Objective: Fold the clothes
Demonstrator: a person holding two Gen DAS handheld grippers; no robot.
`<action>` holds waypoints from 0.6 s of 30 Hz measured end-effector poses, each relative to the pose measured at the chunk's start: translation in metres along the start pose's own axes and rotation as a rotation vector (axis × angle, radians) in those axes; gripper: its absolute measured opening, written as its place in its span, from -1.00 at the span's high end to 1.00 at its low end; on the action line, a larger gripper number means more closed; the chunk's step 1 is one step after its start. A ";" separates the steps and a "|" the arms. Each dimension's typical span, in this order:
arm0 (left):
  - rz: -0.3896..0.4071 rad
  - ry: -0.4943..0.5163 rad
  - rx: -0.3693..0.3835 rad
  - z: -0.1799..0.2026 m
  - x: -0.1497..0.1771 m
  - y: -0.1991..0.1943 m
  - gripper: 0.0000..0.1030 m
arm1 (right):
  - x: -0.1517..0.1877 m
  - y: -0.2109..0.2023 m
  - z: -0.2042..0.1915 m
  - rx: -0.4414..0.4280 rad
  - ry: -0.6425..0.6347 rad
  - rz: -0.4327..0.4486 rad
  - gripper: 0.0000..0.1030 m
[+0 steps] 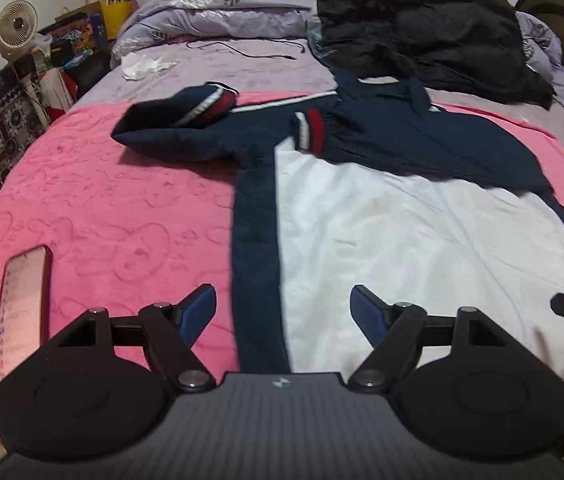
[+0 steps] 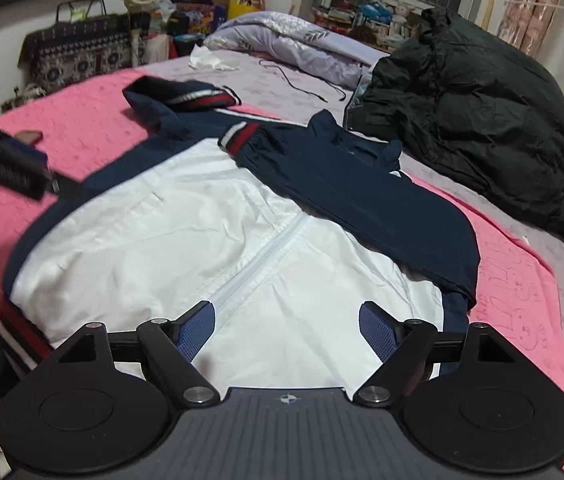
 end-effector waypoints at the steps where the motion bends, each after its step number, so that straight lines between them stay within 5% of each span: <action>1: 0.009 0.005 -0.019 -0.005 -0.003 0.003 -0.51 | -0.002 0.006 -0.001 0.000 -0.005 0.000 -0.56; 9: 0.168 0.010 -0.242 -0.069 -0.079 0.073 -0.62 | -0.044 0.082 -0.005 -0.030 0.034 0.009 -0.58; 12: 0.217 -0.011 -0.249 -0.084 -0.112 0.107 -0.62 | -0.088 0.121 -0.014 0.040 -0.022 0.111 -0.59; 15: 0.210 -0.028 -0.217 -0.078 -0.119 0.137 -0.63 | -0.135 0.184 -0.040 0.000 -0.095 0.160 -0.79; 16: 0.181 -0.008 -0.232 -0.074 -0.116 0.149 -0.63 | -0.145 0.211 -0.047 -0.009 -0.111 0.131 -0.26; 17: 0.152 0.016 -0.252 -0.071 -0.113 0.161 -0.63 | -0.149 0.241 -0.051 0.003 -0.113 0.059 0.47; 18: 0.119 0.059 -0.292 -0.067 -0.108 0.172 -0.63 | -0.152 0.263 -0.049 0.020 -0.096 0.013 0.87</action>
Point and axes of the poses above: each gripper's, at about its wrist camera, not at the fingertips, and y roughly the way its jaws point, z to its right, x to its underside, the point moved 4 cm from there along y, roughly the way its jaws point, and after that the axes turned 2 degrees about y, right-handed, at the moved point
